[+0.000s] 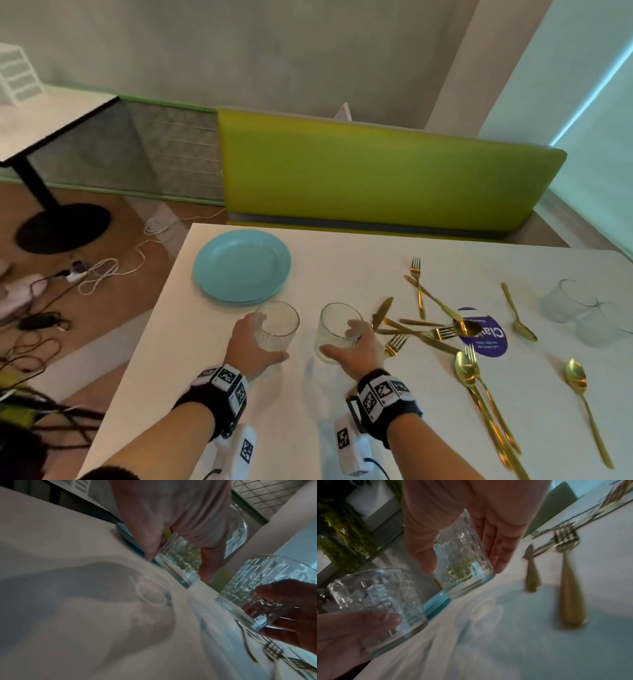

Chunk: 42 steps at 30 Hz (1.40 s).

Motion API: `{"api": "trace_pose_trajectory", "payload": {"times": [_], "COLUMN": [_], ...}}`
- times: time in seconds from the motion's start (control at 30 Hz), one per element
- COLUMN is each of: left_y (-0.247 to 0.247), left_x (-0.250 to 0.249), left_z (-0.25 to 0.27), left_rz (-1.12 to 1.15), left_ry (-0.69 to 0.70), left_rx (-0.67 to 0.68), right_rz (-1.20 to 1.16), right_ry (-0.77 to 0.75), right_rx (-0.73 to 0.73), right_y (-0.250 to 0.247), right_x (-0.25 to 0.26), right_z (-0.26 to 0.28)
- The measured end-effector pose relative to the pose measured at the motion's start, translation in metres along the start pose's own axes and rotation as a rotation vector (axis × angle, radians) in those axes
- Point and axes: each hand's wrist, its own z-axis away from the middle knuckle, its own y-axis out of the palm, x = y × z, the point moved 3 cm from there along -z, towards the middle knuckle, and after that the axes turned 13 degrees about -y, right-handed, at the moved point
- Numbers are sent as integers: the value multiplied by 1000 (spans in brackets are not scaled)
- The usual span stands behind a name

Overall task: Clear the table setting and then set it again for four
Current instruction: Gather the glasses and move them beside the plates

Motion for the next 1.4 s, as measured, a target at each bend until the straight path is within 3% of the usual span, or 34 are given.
{"api": "trace_pose_trajectory", "payload": {"times": [0.13, 0.43, 1.0, 1.4], "left_y": [-36, -68, -86, -86], "left_x": [35, 67, 70, 62], "left_z": [-13, -31, -62, -75], "left_rz": [28, 101, 155, 137], "left_ry": [-51, -115, -248, -249], "left_rx": [-93, -124, -180, -181], "right_rz": [8, 37, 8, -56], "right_ry": [2, -22, 3, 9], "right_rx": [82, 156, 161, 176], "right_y": [48, 107, 138, 149], "right_x": [21, 52, 77, 79], "right_z": [5, 5, -15, -27]}}
